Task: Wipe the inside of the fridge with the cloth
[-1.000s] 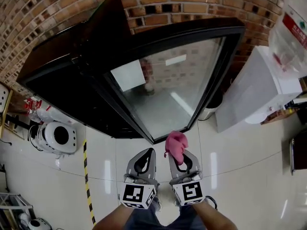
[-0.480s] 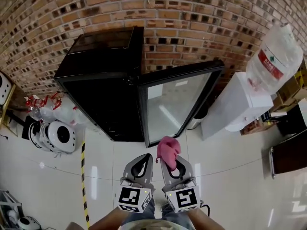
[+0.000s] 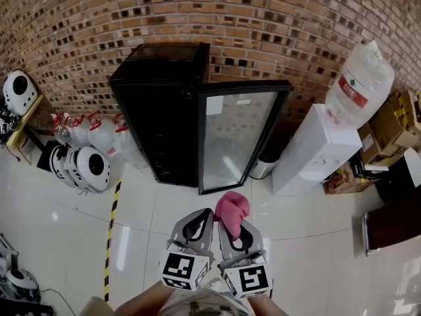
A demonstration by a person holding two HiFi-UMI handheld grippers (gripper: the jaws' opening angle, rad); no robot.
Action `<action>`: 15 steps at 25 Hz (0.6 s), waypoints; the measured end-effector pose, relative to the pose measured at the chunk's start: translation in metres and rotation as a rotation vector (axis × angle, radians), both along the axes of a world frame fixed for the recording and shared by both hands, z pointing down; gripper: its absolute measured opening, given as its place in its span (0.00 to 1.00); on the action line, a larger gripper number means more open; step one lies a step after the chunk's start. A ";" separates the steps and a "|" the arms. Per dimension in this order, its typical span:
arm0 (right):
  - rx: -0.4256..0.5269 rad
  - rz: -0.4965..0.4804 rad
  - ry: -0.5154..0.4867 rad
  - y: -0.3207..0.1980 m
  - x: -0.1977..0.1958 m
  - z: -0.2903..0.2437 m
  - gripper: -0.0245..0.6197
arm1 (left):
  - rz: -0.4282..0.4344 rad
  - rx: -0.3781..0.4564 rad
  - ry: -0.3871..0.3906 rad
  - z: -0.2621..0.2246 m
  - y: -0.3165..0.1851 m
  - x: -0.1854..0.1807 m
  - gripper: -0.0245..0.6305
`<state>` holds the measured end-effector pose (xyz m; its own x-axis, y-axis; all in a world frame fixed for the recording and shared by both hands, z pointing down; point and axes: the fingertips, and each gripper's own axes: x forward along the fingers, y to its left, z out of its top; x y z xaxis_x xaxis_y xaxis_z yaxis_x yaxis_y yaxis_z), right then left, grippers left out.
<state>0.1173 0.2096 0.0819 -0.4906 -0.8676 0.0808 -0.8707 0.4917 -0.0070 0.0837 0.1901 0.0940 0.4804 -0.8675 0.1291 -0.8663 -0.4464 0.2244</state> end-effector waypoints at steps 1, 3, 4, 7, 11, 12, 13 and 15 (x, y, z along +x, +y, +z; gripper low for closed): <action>0.010 -0.010 -0.008 0.014 0.001 -0.005 0.14 | -0.010 0.006 -0.001 -0.007 0.014 0.002 0.05; 0.015 -0.031 -0.043 0.038 0.000 -0.015 0.14 | -0.039 0.016 0.012 -0.019 0.037 0.000 0.05; 0.017 -0.041 -0.063 0.047 -0.001 -0.019 0.14 | -0.053 0.022 0.014 -0.023 0.048 -0.003 0.05; 0.021 -0.058 -0.081 0.073 -0.005 -0.020 0.14 | -0.095 0.042 -0.006 -0.031 0.076 -0.015 0.05; 0.013 -0.072 -0.072 0.094 -0.020 -0.018 0.13 | -0.123 0.042 -0.025 -0.036 0.099 -0.036 0.05; 0.014 -0.073 -0.070 0.097 -0.025 -0.018 0.13 | -0.123 0.040 -0.031 -0.036 0.103 -0.041 0.05; 0.015 -0.074 -0.064 0.100 -0.030 -0.018 0.13 | -0.122 0.039 -0.038 -0.034 0.107 -0.046 0.05; 0.013 -0.072 -0.053 0.103 -0.040 -0.016 0.13 | -0.116 0.040 -0.056 -0.033 0.112 -0.058 0.05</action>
<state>0.0775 0.3127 0.0658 -0.5552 -0.8306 0.0422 -0.8316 0.5535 -0.0458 0.0260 0.3026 0.0615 0.3696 -0.9217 0.1176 -0.9233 -0.3501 0.1582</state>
